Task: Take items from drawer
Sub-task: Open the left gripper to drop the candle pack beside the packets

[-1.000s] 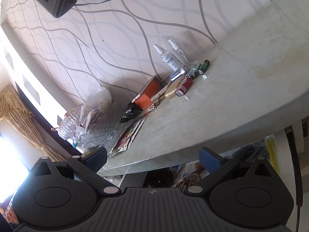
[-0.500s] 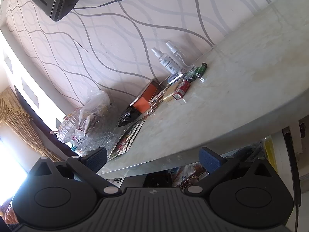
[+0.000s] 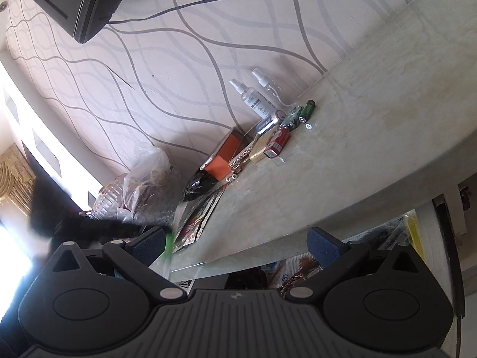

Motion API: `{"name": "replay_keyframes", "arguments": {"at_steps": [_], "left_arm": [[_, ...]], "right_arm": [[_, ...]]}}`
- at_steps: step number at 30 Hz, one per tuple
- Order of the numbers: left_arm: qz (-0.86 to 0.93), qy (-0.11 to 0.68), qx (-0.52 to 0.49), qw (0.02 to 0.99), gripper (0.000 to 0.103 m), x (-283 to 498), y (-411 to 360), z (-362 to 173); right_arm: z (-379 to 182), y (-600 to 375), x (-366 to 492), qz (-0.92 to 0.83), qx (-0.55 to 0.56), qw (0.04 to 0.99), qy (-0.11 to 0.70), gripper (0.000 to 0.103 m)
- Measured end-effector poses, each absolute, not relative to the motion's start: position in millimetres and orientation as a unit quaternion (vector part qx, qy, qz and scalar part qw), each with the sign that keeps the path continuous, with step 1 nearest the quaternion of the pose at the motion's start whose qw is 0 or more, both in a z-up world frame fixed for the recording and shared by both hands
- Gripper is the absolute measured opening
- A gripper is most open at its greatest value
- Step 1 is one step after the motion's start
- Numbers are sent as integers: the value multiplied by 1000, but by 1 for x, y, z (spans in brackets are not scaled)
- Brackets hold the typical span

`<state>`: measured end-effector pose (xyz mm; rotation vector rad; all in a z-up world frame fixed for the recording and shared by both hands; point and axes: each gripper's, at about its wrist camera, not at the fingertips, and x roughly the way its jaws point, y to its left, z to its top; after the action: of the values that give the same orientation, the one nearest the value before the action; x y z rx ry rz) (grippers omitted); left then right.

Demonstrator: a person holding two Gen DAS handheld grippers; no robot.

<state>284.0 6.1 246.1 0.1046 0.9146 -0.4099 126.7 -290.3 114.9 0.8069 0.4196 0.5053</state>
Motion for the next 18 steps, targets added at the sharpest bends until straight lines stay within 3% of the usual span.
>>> {"name": "replay_keyframes", "arguments": {"at_steps": [5,11,13,14,15,18], "left_arm": [[-155,444,33,882,25,345,3,223],[-155,439,19,885,26,356,0,212],[-184,427,1,885,36,345,3,220],[-194,424,5,885,48,337,2,223],[-200,423,14,884,54,326,2,226],[-254,427,48,866,54,285,-3,226]], "right_arm": [[117,-289,124,238,378,873,196,103],[116,-291,125,237,380,872,200,103],[116,-292,125,237,380,871,202,103],[116,-292,125,237,380,871,202,103],[116,-292,125,237,381,871,203,103],[115,-292,126,237,380,870,206,103]]}}
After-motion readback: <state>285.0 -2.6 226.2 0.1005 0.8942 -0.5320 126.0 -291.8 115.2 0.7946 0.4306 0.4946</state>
